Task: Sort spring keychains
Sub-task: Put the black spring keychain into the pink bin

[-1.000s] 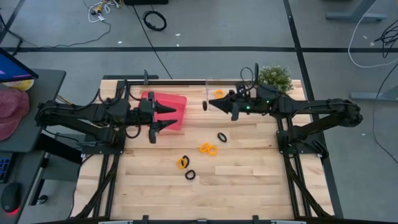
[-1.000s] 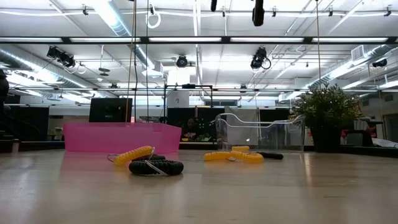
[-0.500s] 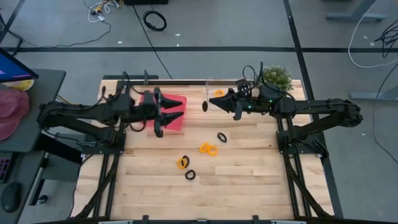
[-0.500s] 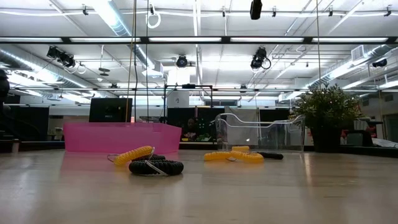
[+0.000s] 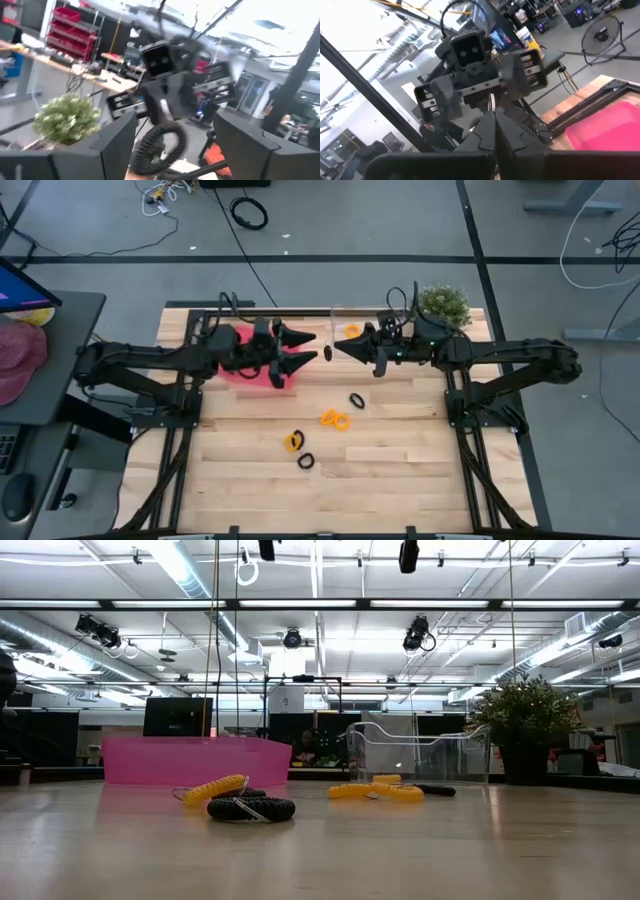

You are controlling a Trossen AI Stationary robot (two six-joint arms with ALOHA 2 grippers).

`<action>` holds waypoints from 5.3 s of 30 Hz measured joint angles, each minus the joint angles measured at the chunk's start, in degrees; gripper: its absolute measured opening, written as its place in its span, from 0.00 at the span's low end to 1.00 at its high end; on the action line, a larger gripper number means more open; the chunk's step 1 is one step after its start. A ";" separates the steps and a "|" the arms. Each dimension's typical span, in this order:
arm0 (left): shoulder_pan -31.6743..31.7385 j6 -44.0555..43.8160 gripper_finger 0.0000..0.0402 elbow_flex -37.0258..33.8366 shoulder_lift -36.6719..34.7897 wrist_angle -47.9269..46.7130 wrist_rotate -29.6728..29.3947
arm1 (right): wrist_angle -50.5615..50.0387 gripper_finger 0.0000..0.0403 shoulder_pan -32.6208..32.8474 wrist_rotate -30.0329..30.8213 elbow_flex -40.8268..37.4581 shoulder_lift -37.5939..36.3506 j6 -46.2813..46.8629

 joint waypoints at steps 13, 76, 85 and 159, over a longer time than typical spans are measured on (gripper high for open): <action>1.75 -5.54 0.68 0.00 2.13 0.25 2.19 | 0.21 0.00 0.28 -0.78 -0.04 1.76 -1.45; 2.38 10.66 0.00 0.07 0.60 0.28 -2.06 | -4.59 0.47 -1.76 -2.00 0.04 -1.47 -3.23; 3.91 18.36 0.00 0.02 -9.69 -23.95 -18.95 | -14.52 0.40 -1.88 -1.63 0.04 -2.71 -3.54; 37.82 -5.41 0.00 -3.41 21.61 -65.13 -10.20 | -22.16 0.28 -4.68 4.23 -0.04 -2.04 -16.51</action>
